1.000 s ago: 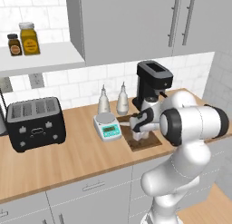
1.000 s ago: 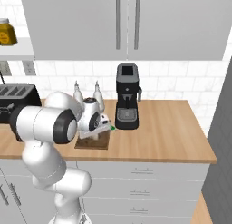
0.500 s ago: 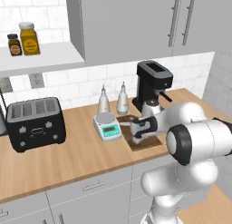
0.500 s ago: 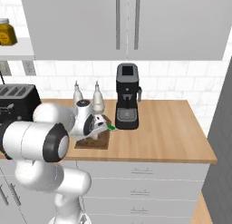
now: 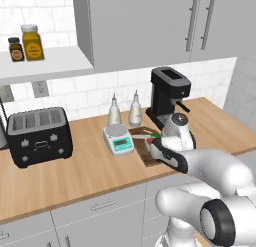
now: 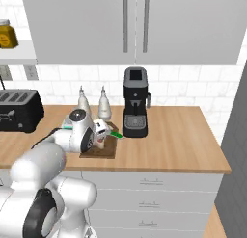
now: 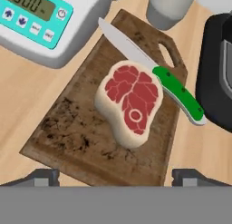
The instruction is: Pick up the knife from the drawer and place it on the cutting board. Then place the meat from the plate to the cutting board.
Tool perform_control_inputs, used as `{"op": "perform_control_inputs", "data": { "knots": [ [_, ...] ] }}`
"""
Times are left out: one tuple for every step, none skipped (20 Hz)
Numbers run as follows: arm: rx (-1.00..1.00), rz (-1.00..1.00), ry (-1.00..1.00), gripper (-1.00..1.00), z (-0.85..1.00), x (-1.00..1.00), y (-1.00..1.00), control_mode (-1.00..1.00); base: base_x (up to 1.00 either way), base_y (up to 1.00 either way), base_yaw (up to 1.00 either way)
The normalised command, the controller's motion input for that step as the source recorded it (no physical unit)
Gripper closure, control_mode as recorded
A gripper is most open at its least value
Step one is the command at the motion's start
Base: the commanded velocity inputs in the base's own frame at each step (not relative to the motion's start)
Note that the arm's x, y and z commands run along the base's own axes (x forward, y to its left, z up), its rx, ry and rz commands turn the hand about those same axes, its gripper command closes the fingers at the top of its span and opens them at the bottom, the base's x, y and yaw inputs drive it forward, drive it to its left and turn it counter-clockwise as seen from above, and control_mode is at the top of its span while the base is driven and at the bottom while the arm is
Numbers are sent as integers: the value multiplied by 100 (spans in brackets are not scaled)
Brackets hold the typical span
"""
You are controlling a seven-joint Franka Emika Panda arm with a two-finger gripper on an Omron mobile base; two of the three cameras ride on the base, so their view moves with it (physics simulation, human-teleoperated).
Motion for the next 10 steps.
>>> {"op": "perform_control_inputs", "data": {
  "knots": [
    [0, 0, -23, -100, 48, -64, 0, -100, 0, 0, 0],
    [0, 0, -21, -100, 47, -65, 0, -100, 0, 0, 0],
    [0, 0, -20, -100, 51, -63, -14, -100, 0, 0, 0],
    [0, 0, -20, -100, 60, -67, -5, -100, 0, 0, 0],
    [0, 0, -18, -100, 68, -64, -6, -100, 0, 0, 0],
    [0, 0, -23, -100, 66, -73, -23, -100, 0, 0, 0],
    [0, 0, -23, -100, 64, -73, -22, -100, 0, 0, 0],
    [0, 0, -23, -100, 69, -79, -13, -100, 0, 0, 0],
    [0, 0, -21, -100, 61, -86, -10, -100, 0, 0, 0],
    [0, 0, -21, -100, 51, -93, -16, -100, 0, 0, 0]
  ]
}}
